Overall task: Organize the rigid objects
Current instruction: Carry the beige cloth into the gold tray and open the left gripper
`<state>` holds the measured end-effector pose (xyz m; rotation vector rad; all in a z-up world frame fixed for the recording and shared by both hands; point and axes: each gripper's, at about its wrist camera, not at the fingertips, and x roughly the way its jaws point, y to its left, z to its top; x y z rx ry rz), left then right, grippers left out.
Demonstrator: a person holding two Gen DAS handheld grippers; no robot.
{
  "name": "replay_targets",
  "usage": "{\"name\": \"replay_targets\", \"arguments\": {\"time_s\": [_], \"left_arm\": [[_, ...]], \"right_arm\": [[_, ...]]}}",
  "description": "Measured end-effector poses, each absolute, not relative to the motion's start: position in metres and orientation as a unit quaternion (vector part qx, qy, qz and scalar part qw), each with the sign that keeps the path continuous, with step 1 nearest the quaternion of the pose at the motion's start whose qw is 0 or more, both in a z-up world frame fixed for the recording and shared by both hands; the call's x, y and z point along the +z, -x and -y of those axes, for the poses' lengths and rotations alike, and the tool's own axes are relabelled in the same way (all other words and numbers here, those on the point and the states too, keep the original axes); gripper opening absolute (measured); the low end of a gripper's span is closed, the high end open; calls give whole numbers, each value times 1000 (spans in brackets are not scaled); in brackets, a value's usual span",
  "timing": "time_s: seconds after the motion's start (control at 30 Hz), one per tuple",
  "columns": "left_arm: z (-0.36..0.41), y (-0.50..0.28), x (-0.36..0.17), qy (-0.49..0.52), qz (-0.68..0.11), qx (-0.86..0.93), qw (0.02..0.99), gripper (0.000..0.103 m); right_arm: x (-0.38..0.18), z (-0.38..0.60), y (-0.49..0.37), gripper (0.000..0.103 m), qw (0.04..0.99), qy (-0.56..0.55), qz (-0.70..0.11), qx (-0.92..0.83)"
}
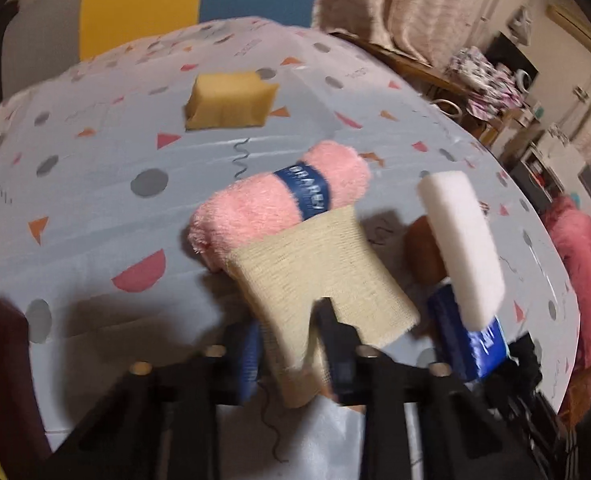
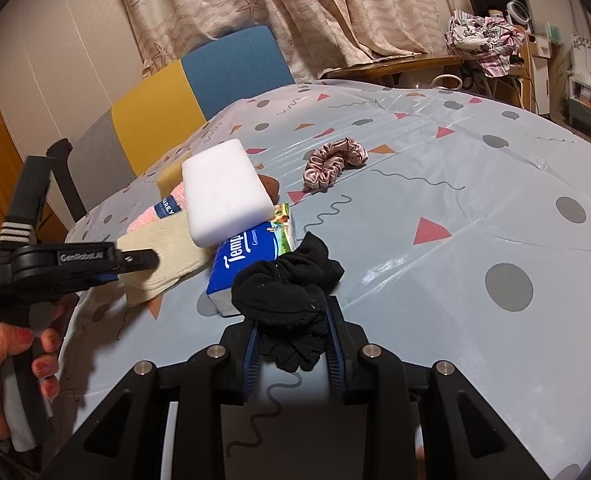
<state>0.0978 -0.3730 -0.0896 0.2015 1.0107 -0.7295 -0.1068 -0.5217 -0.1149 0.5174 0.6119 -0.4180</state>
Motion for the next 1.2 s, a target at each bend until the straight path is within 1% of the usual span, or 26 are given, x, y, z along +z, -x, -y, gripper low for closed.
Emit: {"name": "replay_targets", "arguments": {"time_s": [0.03, 0.13, 0.53, 0.83, 0.97, 1.2], "left_arm": [[372, -93, -85, -99, -465, -346, 808, 18], [369, -80, -72, -101, -457, -361, 807, 14], [298, -62, -27, -1, -450, -374, 811, 13], [207, -66, 1, 40, -415, -326, 848, 13], [160, -79, 1, 58, -408, -282, 867, 13], [92, -116, -26, 107, -433, -204, 871, 13]], "right_arm": [[-115, 522, 107, 29, 900, -249, -296, -202], [-115, 521, 106, 29, 900, -246, -298, -204], [-114, 518, 104, 29, 899, -236, -303, -210], [-113, 517, 103, 29, 899, -228, -307, -215], [-113, 516, 103, 29, 898, -227, -308, -215], [-113, 513, 101, 29, 898, -215, -315, -221]]}}
